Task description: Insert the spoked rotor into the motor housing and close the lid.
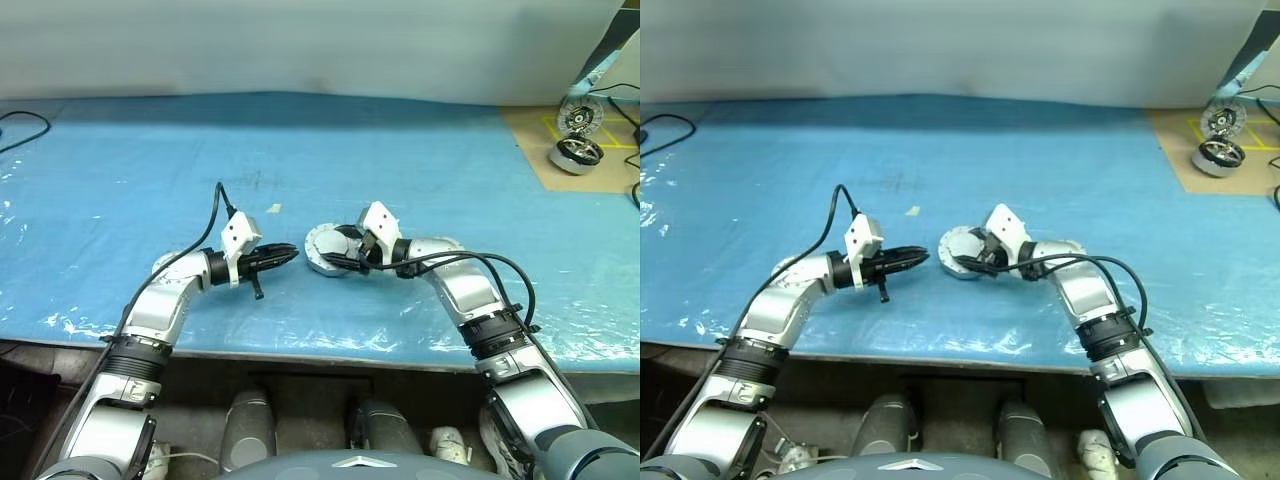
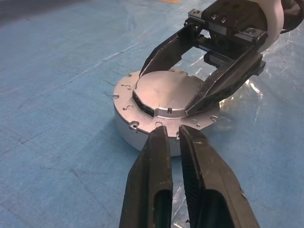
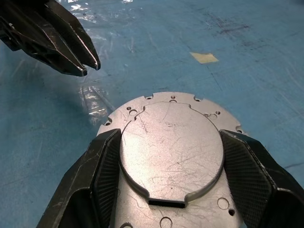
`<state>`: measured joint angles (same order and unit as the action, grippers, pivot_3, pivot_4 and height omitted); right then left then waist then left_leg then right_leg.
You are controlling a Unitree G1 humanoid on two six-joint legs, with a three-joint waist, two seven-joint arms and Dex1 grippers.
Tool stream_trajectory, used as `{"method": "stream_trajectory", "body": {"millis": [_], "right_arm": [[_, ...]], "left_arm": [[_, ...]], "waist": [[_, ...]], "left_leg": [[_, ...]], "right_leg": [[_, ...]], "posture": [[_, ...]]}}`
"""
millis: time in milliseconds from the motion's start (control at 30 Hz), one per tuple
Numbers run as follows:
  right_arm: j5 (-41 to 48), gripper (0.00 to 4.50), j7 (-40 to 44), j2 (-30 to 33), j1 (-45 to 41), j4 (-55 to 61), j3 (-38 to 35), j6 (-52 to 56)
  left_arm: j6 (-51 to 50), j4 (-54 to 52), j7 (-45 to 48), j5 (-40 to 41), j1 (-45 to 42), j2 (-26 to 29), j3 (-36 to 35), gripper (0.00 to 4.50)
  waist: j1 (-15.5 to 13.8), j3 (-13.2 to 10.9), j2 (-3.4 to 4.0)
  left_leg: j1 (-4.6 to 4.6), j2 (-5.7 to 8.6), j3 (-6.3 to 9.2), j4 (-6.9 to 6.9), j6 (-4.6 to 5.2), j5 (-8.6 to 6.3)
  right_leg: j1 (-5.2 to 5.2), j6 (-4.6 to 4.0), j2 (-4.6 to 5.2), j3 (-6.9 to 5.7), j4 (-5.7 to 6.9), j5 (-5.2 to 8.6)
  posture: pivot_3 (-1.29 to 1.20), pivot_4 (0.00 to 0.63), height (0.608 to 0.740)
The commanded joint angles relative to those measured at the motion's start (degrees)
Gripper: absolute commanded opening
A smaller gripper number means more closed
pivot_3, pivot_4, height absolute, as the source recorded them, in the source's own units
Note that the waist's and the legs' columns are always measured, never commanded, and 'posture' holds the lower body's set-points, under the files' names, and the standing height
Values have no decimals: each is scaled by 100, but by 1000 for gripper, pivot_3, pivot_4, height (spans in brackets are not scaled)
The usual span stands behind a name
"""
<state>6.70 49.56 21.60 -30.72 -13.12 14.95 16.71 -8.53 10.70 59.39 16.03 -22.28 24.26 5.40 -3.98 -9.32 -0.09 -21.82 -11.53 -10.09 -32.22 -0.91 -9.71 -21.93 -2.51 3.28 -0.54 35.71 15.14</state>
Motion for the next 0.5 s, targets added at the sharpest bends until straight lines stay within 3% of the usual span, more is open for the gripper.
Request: {"method": "stream_trajectory", "body": {"millis": [33,267,500], "right_arm": [[-347,2923,-61,5,178,-368,309,242],[23,2923,173,-26,249,-266,188,1025],[145,2923,888,419,548,482,492,1409]], "left_arm": [[185,3,-36,-66,-119,-20,10,368],[312,107,-140,-174,-116,-123,51,368],[393,320,-255,-190,-288,-226,24,368]], "waist": [[0,0,0],[6,1,0],[-24,3,-4]], "left_leg": [[7,0,0,0,0,0],[38,0,-2,11,1,-1],[34,5,-2,49,0,-1]], "right_leg": [[7,0,0,2,0,0],[37,-1,0,9,-10,2],[46,1,1,3,-59,2]], "posture": [[0,150,740],[0,150,740],[0,150,740]]}}
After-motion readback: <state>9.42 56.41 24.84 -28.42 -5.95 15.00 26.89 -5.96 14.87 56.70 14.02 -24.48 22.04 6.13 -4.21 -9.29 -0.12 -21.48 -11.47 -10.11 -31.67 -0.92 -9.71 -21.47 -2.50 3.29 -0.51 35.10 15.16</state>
